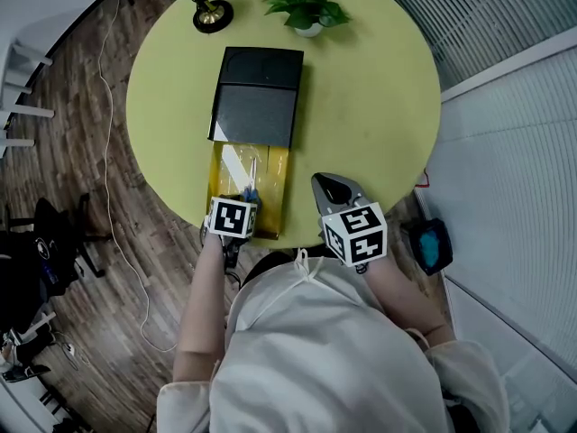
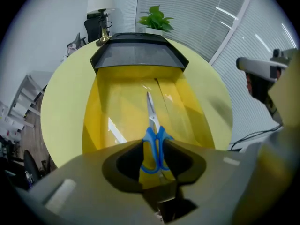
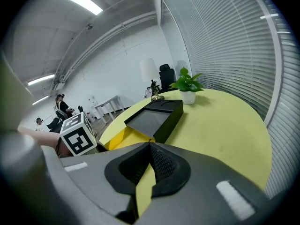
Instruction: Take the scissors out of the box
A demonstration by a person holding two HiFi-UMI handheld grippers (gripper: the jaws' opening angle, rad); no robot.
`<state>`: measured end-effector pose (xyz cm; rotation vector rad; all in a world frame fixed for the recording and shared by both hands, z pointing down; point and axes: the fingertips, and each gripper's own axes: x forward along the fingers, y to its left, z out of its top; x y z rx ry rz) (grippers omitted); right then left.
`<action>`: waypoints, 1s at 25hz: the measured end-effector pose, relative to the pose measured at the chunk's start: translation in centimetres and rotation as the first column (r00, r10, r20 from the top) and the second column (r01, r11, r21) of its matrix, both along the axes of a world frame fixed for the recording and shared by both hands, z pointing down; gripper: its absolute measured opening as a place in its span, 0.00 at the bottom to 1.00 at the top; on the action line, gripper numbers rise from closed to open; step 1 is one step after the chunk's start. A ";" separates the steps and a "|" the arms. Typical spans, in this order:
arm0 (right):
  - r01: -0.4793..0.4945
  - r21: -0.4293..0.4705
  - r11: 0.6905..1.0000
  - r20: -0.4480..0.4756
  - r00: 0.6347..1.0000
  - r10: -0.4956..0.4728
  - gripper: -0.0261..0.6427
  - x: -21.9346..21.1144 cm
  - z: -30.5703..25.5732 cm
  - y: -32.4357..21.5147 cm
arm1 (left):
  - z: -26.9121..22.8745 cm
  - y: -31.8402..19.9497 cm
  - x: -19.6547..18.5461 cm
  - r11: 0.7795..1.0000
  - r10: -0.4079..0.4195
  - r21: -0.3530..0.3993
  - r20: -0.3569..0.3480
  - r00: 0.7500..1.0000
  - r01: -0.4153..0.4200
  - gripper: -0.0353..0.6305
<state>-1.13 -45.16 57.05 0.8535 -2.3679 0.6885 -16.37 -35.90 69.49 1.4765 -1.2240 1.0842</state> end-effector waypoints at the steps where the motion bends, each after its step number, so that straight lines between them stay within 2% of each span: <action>1: 0.002 -0.001 1.000 -0.001 1.000 -0.002 0.04 -0.1 0.0 -0.2 | 0.0 -0.1 0.0 1.000 -0.005 -0.006 -0.009 1.000 0.005 0.25; 5: 0.002 -0.004 1.000 -0.001 1.000 -0.002 0.04 -0.3 0.0 -0.9 | -0.5 -0.4 -0.1 1.000 -0.021 -0.009 -0.011 1.000 0.021 0.26; 9: -0.012 -0.006 1.000 -0.005 1.000 0.012 0.04 0.0 0.1 -1.0 | -0.6 -0.2 0.4 0.998 -0.065 -0.027 -0.060 0.996 0.064 0.28; 13: -0.031 -0.015 0.999 -0.018 0.999 0.031 0.04 0.4 0.4 -0.6 | 0.6 0.0 0.3 0.996 -0.069 -0.067 -0.041 0.997 0.066 0.28; 15: -0.049 -0.021 0.999 -0.024 0.999 0.049 0.04 0.6 0.6 -0.3 | 1.0 -0.1 0.0 0.995 -0.075 -0.072 -0.015 0.997 0.074 0.24; 17: -0.076 -0.023 0.997 -0.030 0.997 0.075 0.04 0.7 0.7 0.0 | 1.1 -0.1 -0.3 0.996 -0.052 -0.069 0.000 0.999 0.052 0.20; 25: -0.172 -0.019 0.985 -0.042 0.984 0.171 0.04 -0.4 0.0 1.5 | 0.9 0.1 -0.1 0.997 0.075 -0.033 -0.021 0.997 -0.075 0.20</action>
